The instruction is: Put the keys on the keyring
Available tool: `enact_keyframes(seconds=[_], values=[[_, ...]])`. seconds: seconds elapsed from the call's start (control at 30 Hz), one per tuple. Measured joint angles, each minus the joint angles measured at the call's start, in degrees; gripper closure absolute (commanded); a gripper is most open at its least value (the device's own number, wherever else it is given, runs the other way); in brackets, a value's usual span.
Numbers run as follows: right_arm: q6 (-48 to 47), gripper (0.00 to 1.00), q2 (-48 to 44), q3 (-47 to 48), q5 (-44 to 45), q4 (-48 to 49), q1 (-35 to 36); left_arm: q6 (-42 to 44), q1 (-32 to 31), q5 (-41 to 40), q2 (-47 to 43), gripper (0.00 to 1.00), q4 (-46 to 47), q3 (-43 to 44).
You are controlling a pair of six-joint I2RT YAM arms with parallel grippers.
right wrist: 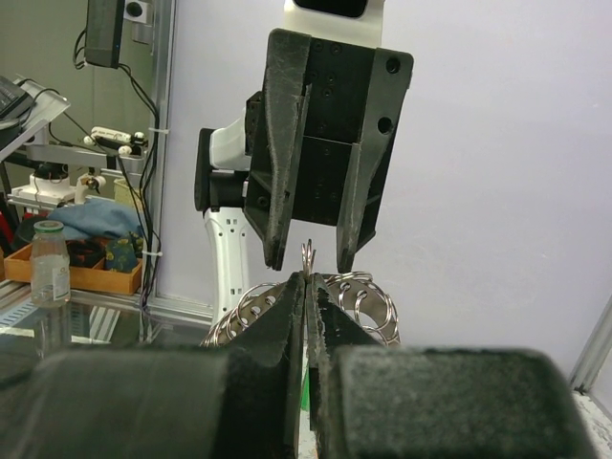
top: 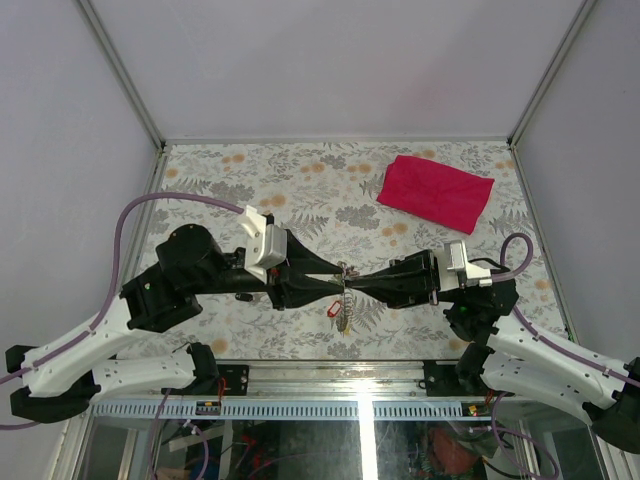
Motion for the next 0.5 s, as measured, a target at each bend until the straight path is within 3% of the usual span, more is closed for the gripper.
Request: enact_keyframes(seconds=[0.27, 0.43, 0.5], values=[[0.3, 1.0, 0.0, 0.0, -0.6, 0.1, 0.0, -0.2, 0.0, 0.0, 0.6, 0.75, 0.4, 0.0], [0.3, 1.0, 0.0, 0.0, -0.6, 0.2, 0.0, -0.2, 0.0, 0.1, 0.9, 0.86, 0.8, 0.0], [0.4, 1.0, 0.0, 0.0, -0.5, 0.2, 0.0, -0.2, 0.0, 0.2, 0.9, 0.95, 1.0, 0.0]])
